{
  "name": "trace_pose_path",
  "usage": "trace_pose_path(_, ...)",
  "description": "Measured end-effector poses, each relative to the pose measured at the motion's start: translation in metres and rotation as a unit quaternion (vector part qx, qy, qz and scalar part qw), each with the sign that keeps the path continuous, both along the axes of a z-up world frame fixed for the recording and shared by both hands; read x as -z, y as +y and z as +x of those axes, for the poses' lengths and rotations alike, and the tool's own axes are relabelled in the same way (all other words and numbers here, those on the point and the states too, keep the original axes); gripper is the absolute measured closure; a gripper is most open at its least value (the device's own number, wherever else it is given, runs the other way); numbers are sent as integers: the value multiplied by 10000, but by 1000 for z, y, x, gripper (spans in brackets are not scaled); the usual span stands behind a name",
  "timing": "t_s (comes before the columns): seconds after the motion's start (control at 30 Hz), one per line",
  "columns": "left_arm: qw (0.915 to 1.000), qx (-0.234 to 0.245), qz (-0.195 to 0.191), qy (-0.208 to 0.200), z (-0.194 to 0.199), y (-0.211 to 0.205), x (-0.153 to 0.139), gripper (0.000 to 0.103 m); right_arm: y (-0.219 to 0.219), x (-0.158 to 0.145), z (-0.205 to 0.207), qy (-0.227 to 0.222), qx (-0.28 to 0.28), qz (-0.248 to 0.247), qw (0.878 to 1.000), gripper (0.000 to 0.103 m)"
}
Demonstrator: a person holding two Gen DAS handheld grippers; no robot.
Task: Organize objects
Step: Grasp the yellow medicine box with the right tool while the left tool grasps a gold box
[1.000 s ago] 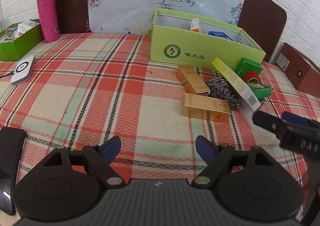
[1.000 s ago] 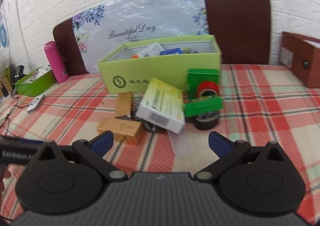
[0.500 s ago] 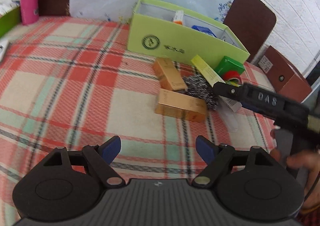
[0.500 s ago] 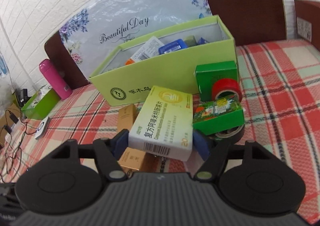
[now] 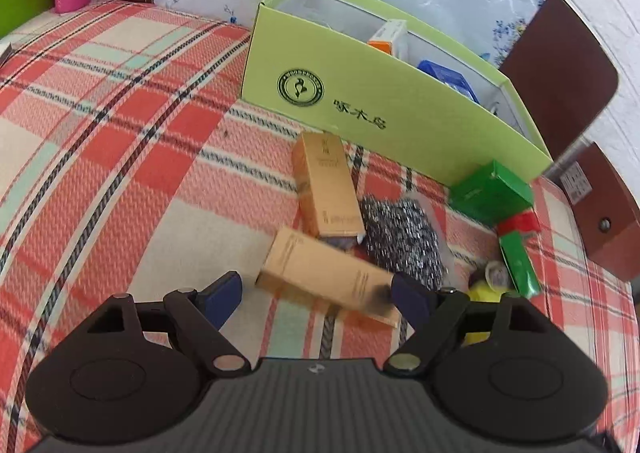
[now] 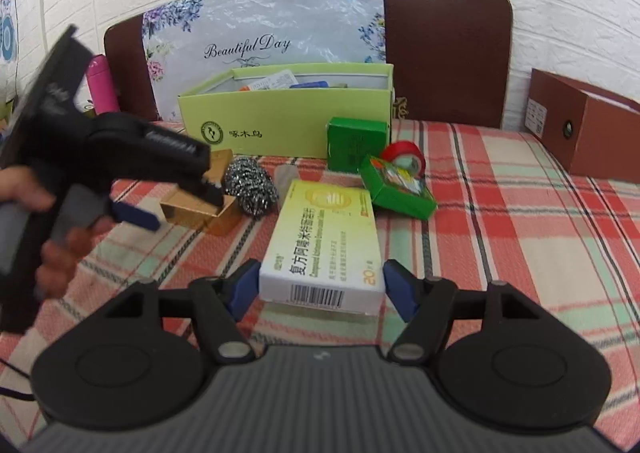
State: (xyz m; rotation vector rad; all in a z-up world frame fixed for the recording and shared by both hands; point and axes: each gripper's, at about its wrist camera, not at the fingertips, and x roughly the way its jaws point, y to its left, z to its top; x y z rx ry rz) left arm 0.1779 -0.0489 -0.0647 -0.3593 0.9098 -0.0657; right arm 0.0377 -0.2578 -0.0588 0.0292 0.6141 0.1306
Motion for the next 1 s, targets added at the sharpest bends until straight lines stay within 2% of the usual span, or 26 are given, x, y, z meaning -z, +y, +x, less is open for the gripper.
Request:
trace_pose_path(0.13,9995,194,223,-110,12,-6,1,15,0,2,-8,50,-16,105,9999,36)
trace_pose_path(0.2,9974,594,252,-311,8,-5,1,29,3,1,-10,41,-83,57,9999,36)
trace_pose_path(0.33,9904,1314,130,-409,-13,17,-1,40,10,-2,-15,150,-403,-103,9990,36)
trace_pose_path(0.4,9874,1550,89,-310,-26,35,0,50,14,-2,-21,221,-597,-211,9977,36)
trace_pose_path(0.47,9872,1561,173,-257,-42,49,3,51,17,-1,-28,286,-775,-263,9962,36)
trace_pose_path(0.53,9862,1604,101,-392,-55,58,2,44,20,0,-33,297,-837,-333,9955,33)
trace_pose_path(0.6,9841,1637,151,-674,-57,58,-4,31,20,1,-33,295,-730,-373,9962,31)
trace_pose_path(0.67,9790,1702,253,-1095,-50,52,-14,30,17,0,-32,302,-597,-335,9972,29)
trace_pose_path(0.7,9757,1798,214,-1232,-45,49,-18,26,15,-1,-32,293,-535,-292,9977,28)
trace_pose_path(0.77,9680,2139,-78,-1313,-28,41,-24,24,10,-4,-35,239,-457,-224,9984,24)
trace_pose_path(0.83,9622,2427,-434,-1156,-11,33,-22,24,7,-5,-37,224,-392,-247,9987,23)
trace_pose_path(0.87,9602,2546,-491,-1042,-4,28,-19,24,7,-5,-37,237,-371,-261,9987,23)
trace_pose_path(0.93,9588,2706,-235,-836,1,16,-12,24,5,-4,-38,262,-329,-245,9988,22)
trace_pose_path(1.0,9501,2917,153,-1095,-11,10,-10,26,4,-3,-38,278,-302,-204,9990,22)
